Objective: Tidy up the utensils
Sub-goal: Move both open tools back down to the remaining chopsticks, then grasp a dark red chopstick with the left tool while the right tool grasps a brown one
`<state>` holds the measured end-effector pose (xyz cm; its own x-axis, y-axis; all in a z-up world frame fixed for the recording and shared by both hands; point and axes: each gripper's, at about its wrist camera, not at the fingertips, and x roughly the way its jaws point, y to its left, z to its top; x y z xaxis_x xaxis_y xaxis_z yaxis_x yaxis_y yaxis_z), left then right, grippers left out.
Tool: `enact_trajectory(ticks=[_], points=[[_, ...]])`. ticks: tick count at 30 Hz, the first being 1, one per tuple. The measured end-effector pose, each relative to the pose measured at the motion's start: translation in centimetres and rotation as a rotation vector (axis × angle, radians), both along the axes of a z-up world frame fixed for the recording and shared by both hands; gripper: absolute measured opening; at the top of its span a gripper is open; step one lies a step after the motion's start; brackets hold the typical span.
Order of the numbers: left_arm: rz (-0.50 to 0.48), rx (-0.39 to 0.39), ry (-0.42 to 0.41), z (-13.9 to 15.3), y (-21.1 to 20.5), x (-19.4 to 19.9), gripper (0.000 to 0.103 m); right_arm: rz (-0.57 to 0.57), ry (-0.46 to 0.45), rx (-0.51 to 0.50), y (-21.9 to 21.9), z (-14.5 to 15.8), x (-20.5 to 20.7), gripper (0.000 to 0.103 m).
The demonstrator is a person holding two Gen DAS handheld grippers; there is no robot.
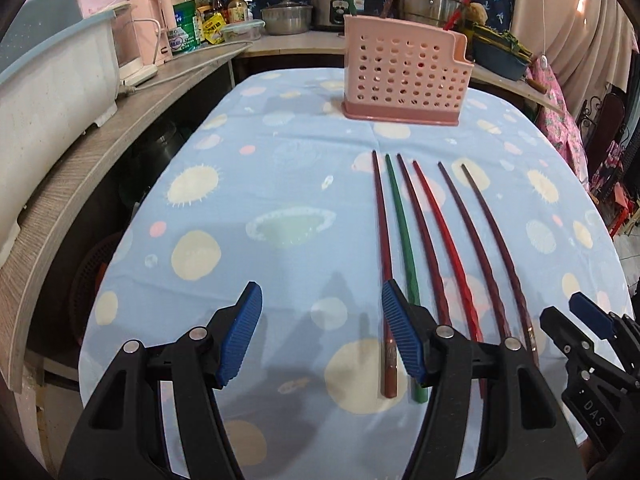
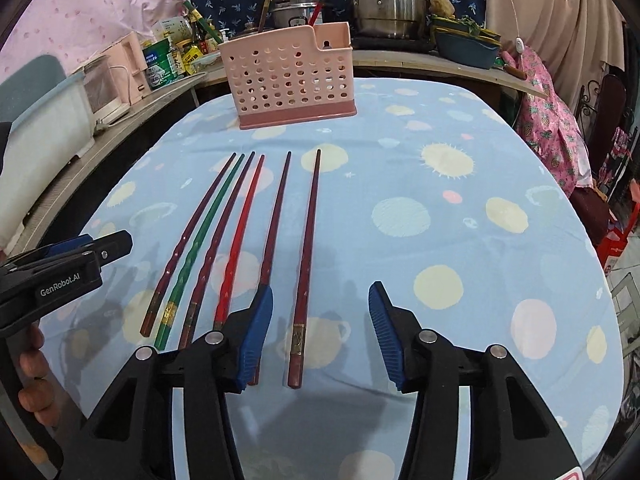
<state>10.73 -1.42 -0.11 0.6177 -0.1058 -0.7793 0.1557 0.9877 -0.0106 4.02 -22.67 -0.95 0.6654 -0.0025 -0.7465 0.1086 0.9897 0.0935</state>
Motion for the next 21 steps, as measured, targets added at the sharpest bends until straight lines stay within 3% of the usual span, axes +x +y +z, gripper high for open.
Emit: enact_trajectory(ticks=[12, 21], points=[[-0.034, -0.01, 0.035, -1.5, -0.5, -1.2, 0.059, 0.022, 0.046, 0.015, 1.2, -1.9, -0.5, 0.024], [-0.054, -0.004, 0.069, -2.6, -1.0, -1.8, 0.059, 0.014, 0.055, 0.021, 0.9, -2.3, -0.6, 0.015]])
